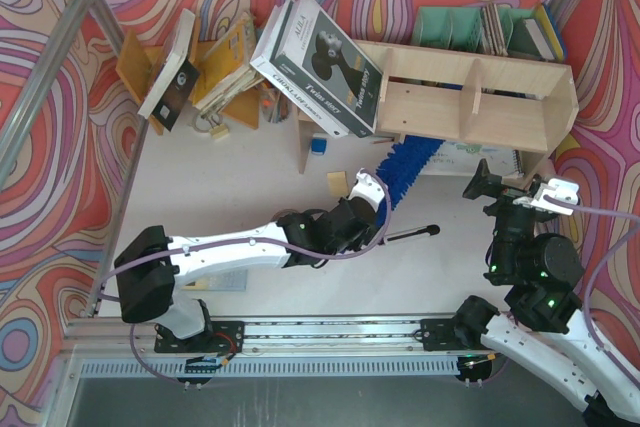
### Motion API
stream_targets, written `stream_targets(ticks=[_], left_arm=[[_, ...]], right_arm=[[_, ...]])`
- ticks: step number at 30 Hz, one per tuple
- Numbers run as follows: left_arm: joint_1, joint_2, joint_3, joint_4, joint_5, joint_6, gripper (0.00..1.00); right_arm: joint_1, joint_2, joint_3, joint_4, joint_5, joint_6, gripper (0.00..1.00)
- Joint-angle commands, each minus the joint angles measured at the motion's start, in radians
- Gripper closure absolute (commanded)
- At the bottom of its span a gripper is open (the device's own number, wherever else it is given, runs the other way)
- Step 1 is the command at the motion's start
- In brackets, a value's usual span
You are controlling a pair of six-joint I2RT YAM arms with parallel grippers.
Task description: Dust the bookshelf with a duster
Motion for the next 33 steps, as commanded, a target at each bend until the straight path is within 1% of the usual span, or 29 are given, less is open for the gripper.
stream_targets(ticks=[1, 4, 7, 11, 15, 18, 21, 24, 27, 30, 33], left_arm=[[-0.001, -0.041, -0.013, 0.111, 0.073, -0.048, 1.0], [-0.012, -0.018, 0.007, 0.152, 0.126, -0.044, 1.0], [-0.031, 0.024, 0.066, 0.128, 0.144, -0.02, 1.0], [-0.04, 0.074, 0.132, 0.101, 0.211, -0.002, 1.0], [-0.053, 0.088, 0.154, 0.087, 0.206, -0.003, 1.0], [-0.053, 0.042, 0.096, 0.127, 0.132, -0.022, 1.0], [-0.053, 0.003, 0.057, 0.131, 0.051, -0.042, 1.0], [-0.052, -0.021, 0.056, 0.069, -0.07, -0.115, 1.0], [-0.05, -0.054, 0.05, 0.039, -0.144, -0.153, 1.0], [-0.05, -0.062, 0.061, 0.014, -0.185, -0.195, 1.0], [-0.05, -0.038, 0.109, -0.064, -0.23, -0.284, 1.0]], right_arm=[[-0.007, -0.002, -0.007, 0.029, -0.007, -0.014, 0.01], [-0.008, -0.002, -0.007, 0.029, -0.007, -0.014, 0.01], [-0.008, -0.003, -0.006, 0.027, -0.002, -0.015, 0.01], [-0.007, -0.007, -0.008, 0.026, -0.002, -0.016, 0.01], [-0.008, -0.006, -0.009, 0.027, -0.002, -0.017, 0.01], [-0.008, -0.007, -0.01, 0.027, -0.005, -0.021, 0.01], [-0.008, -0.009, -0.01, 0.028, -0.008, -0.02, 0.01], [-0.008, -0.011, -0.01, 0.027, -0.008, -0.02, 0.01], [-0.008, -0.016, -0.011, 0.026, -0.007, -0.02, 0.01], [-0.007, -0.02, -0.013, 0.029, -0.007, -0.021, 0.01], [-0.008, -0.02, -0.013, 0.029, -0.006, -0.022, 0.01]])
